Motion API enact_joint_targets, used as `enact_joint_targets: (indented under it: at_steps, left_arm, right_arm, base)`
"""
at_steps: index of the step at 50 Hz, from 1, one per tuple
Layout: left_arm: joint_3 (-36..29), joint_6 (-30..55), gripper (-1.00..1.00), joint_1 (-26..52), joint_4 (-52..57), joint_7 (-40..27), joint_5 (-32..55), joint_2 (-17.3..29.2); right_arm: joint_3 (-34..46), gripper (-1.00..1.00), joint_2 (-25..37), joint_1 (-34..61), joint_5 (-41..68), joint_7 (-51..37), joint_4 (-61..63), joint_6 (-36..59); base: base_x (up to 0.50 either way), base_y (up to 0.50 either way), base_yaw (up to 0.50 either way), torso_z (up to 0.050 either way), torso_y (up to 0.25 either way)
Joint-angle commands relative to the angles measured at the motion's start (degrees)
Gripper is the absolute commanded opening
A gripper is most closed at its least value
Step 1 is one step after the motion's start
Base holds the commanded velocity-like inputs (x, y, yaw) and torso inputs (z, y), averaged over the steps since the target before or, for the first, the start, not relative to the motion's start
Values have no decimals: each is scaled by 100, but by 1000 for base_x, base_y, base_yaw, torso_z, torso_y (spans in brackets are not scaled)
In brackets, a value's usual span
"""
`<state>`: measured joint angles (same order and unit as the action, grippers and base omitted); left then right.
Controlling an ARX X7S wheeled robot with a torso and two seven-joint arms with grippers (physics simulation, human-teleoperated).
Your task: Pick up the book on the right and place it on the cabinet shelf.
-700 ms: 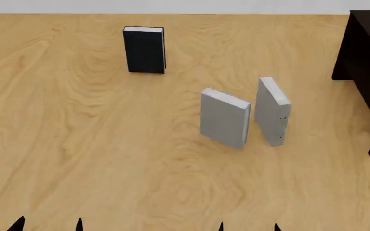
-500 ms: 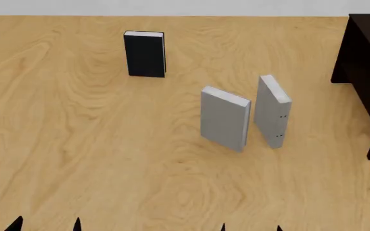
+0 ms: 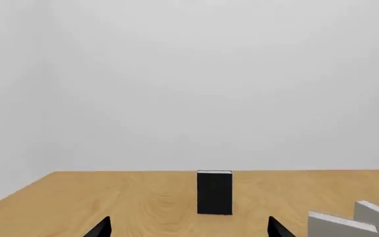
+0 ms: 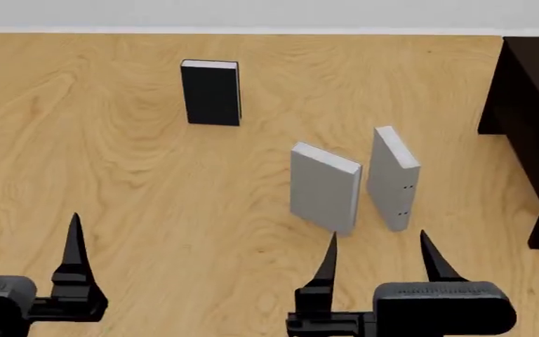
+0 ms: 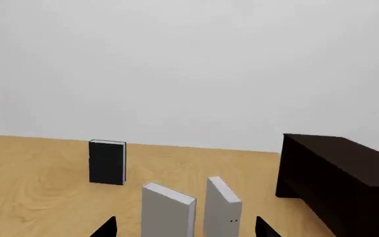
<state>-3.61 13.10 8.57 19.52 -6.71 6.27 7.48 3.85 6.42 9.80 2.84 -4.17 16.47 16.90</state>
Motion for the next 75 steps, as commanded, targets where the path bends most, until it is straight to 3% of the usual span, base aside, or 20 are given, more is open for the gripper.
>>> enact_joint_targets:
  at_steps: [1,15,49,75]
  left_arm:
    - [-65,449,100,399,657,-152,-27,173]
    - [-95,449,100,357,853,-271,-78,275]
    - [-112,480,100,353,965,-380,127,377]
    - [-85,529,100,379,1017,-475,296,442]
  right_arm:
    - [195,100,219,603,11,91,112,397]
    - [400,100,184,594,-9,-88,823,1101]
    - [580,100,293,613,171,-113,661,893]
    - [568,100,287,699,389,-220,471,1016]
  base:
    - [434,-234,0,50,0]
    - [443,-227,0,21,0]
    - [478,-150,0,0,0]
    - [74,12,0,0,0]
